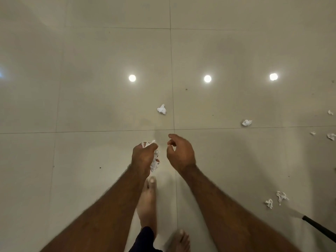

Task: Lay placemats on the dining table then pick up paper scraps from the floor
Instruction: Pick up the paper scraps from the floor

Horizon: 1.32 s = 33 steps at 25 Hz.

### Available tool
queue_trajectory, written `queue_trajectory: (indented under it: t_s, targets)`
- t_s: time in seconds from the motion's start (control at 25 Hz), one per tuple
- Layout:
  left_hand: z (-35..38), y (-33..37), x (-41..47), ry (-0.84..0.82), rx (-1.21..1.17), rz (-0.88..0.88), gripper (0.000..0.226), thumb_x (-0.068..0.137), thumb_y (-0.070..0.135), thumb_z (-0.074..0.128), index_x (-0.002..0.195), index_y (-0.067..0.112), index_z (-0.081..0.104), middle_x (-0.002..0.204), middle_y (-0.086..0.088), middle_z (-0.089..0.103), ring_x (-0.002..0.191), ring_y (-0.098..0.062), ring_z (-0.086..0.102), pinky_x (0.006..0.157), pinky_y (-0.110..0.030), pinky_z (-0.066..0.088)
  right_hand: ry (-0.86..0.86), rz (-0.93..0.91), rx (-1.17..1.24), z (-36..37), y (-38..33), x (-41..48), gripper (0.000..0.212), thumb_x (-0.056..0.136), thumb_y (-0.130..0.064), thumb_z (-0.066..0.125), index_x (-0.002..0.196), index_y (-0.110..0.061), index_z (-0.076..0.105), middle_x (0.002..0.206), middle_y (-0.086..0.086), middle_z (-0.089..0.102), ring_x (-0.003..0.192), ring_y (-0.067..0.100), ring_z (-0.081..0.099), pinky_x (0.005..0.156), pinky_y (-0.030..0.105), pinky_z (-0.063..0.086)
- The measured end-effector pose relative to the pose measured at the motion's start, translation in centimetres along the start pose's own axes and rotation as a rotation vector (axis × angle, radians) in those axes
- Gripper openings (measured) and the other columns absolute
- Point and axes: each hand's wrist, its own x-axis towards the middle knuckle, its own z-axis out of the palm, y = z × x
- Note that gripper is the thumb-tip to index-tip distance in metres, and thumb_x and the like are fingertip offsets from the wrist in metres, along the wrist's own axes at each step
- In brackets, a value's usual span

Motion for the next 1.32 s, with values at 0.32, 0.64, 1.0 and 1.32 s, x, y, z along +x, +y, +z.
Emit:
queue_trajectory:
  t_s: [0.32, 0.64, 1.0, 1.32]
  targets:
    - [0.8, 1.8, 6.8, -0.002, 0.027, 0.023, 0.015, 0.09, 0.009, 0.065, 0.079, 0.011, 0.056, 0.066, -0.011, 0.06, 0.049, -0.02, 0.054, 0.05, -0.029, 0.048, -0.291, -0.261, -0.531, 2.7, 1.2, 12.3, 0.055, 0.08, -0.006, 0.051, 0.134, -0.017, 0.049, 0.13, 0.006, 0.056, 0.112, 0.031, 0.054, 0.09, 0.042, 0.048]
    - [2.7, 2.2, 12.2, -0.027, 0.02, 0.007, 0.014, 0.093, 0.001, 0.062, 0.082, 0.009, 0.056, 0.065, -0.008, 0.056, 0.05, -0.014, 0.058, 0.042, -0.026, 0.048, -0.336, -0.385, -0.667, 8.9, 3.7, 20.4, 0.075, 0.077, -0.002, 0.056, 0.147, -0.017, 0.033, 0.16, 0.009, 0.023, 0.145, 0.042, 0.019, 0.11, 0.051, 0.033]
    - [4.3, 2.2, 13.5, 0.009, 0.091, -0.014, 0.009, 0.094, 0.005, 0.064, 0.088, 0.007, 0.057, 0.065, -0.007, 0.057, 0.047, -0.012, 0.058, 0.042, -0.026, 0.05, -0.318, -0.348, -0.677, 8.3, 5.3, 20.3, 0.043, 0.082, 0.006, 0.056, 0.122, -0.01, 0.054, 0.12, 0.01, 0.056, 0.108, 0.032, 0.053, 0.077, 0.039, 0.05]
    - [9.2, 2.7, 11.7, -0.079, 0.16, -0.027, 0.012, 0.093, 0.002, 0.061, 0.087, 0.01, 0.053, 0.064, -0.006, 0.052, 0.049, -0.016, 0.051, 0.044, -0.025, 0.05, -0.168, -0.149, -0.462, 0.4, 12.9, 18.7, 0.062, 0.078, 0.004, 0.05, 0.137, -0.016, 0.047, 0.133, 0.014, 0.043, 0.106, 0.034, 0.05, 0.082, 0.04, 0.051]
